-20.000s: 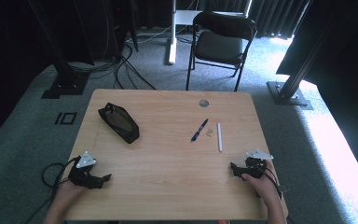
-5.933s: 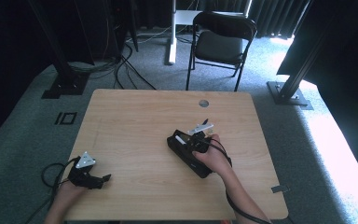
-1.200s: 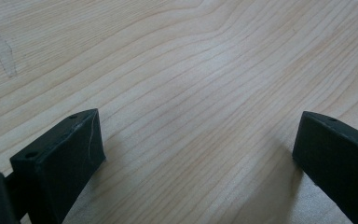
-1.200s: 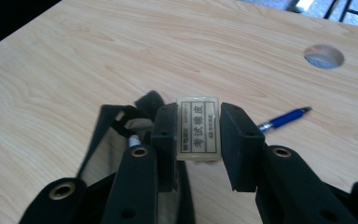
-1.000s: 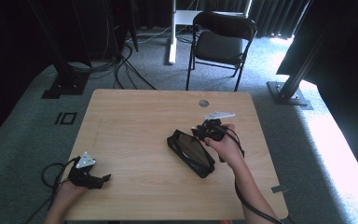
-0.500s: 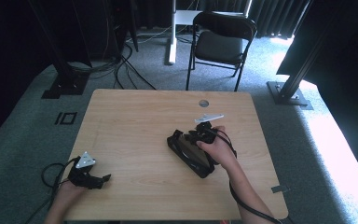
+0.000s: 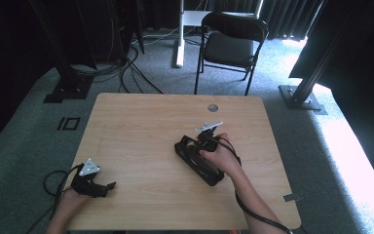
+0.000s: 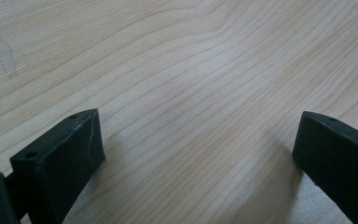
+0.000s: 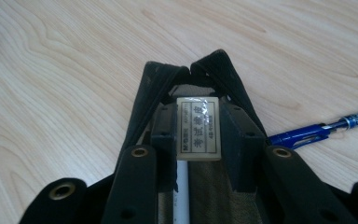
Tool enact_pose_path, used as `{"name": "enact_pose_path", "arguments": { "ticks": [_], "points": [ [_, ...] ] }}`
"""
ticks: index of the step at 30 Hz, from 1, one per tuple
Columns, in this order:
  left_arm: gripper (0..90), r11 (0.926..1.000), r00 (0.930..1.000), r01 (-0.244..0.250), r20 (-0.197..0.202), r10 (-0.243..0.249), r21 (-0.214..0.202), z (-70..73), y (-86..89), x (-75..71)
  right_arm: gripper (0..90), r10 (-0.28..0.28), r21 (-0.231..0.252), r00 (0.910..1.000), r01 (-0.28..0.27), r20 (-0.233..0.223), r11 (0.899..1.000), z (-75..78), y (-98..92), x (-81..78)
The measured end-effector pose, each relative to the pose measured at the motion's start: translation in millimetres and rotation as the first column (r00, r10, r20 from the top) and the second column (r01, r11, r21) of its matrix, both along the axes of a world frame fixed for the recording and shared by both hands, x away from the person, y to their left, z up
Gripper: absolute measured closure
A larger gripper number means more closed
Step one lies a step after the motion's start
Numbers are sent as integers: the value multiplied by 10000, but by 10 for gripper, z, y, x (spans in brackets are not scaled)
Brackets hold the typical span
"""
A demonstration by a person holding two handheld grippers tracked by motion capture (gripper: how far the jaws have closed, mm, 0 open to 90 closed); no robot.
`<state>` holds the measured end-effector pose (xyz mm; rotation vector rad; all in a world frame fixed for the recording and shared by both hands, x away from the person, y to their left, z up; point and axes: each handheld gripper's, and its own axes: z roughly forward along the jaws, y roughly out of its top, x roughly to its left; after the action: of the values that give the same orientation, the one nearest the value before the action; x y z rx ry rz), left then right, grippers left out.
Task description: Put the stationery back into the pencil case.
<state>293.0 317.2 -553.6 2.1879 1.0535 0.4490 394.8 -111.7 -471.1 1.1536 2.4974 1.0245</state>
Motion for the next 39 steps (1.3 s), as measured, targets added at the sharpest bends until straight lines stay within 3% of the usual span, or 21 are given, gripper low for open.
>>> {"name": "enact_pose_path", "arguments": {
  "ticks": [9, 15, 18, 28, 35, 39],
  "points": [
    [21, 10000, 10000, -1, -1, 1, -1, 0, 0, 0, 681, 15, -403, 9997, -24, -236, 9992, -110, 106, 62],
    [21, 10000, 10000, -1, -1, 1, -1, 0, 0, 0, 680, -265, -710, 9983, 228, -521, 9972, -191, 151, 137],
    [21, 10000, 10000, -1, 0, 1, 0, 0, 0, 0, 679, -192, -587, 9971, 149, -733, 9982, -224, 162, 157],
    [21, 10000, 10000, -1, -1, 1, 0, 0, 0, 0, 633, -178, -512, 9970, 140, -758, 9986, -199, 137, 125],
    [21, 10000, 10000, 2, -1, -2, 1, 0, 0, 0, 633, -182, 117, 9993, 186, -339, 9998, -35, 47, 65],
    [21, 10000, 10000, 1, 1, -1, 1, 0, 0, 0, 634, -438, 778, 9989, 426, 139, 9961, 164, -47, 29]
  ]
}}
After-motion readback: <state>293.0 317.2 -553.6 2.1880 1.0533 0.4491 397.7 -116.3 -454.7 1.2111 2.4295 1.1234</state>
